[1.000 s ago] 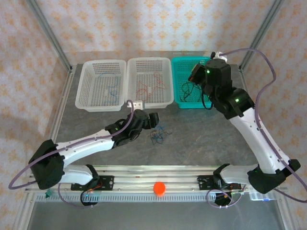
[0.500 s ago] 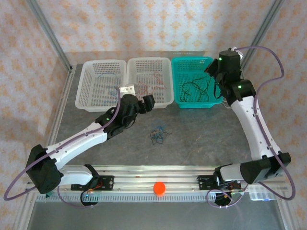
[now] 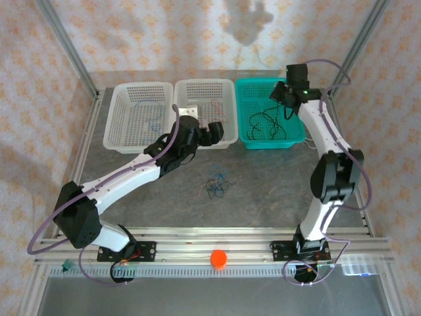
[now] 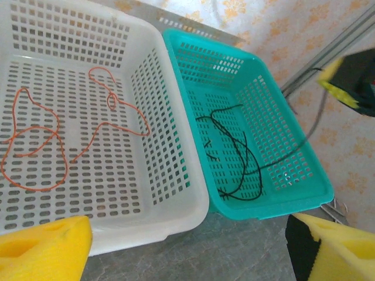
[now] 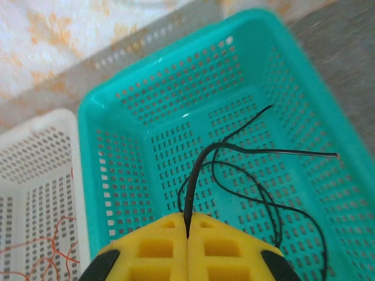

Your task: Untangle the cables

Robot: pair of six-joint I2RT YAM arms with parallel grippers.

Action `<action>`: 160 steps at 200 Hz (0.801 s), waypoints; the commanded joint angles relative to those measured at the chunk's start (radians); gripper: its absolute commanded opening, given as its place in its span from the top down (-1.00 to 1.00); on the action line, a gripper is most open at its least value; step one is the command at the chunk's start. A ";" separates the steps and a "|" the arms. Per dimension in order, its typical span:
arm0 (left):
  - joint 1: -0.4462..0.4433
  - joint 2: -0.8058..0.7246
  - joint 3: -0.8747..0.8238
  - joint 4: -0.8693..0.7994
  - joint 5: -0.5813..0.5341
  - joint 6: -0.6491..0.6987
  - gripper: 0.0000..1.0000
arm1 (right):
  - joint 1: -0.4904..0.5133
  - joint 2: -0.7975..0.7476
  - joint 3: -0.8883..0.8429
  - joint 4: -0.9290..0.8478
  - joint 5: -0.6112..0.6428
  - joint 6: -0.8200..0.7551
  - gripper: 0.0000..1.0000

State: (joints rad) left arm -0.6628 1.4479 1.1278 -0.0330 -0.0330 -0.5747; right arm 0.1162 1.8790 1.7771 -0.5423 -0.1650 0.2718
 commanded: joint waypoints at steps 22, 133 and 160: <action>0.003 0.058 0.026 0.005 0.047 -0.006 -0.75 | 0.000 0.219 0.193 -0.109 -0.130 -0.070 0.80; -0.008 0.097 0.001 -0.058 0.073 0.020 -0.74 | 0.014 0.035 0.090 -0.044 -0.162 -0.015 -0.12; -0.019 0.057 -0.048 -0.069 0.075 0.033 -0.73 | 0.048 -0.091 -0.028 -0.010 -0.138 -0.026 -0.12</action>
State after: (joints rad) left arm -0.6678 1.5639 1.1187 -0.0643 0.0284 -0.5724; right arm 0.1265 1.9305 1.8256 -0.6071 -0.3244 0.2462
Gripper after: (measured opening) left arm 0.870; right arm 0.561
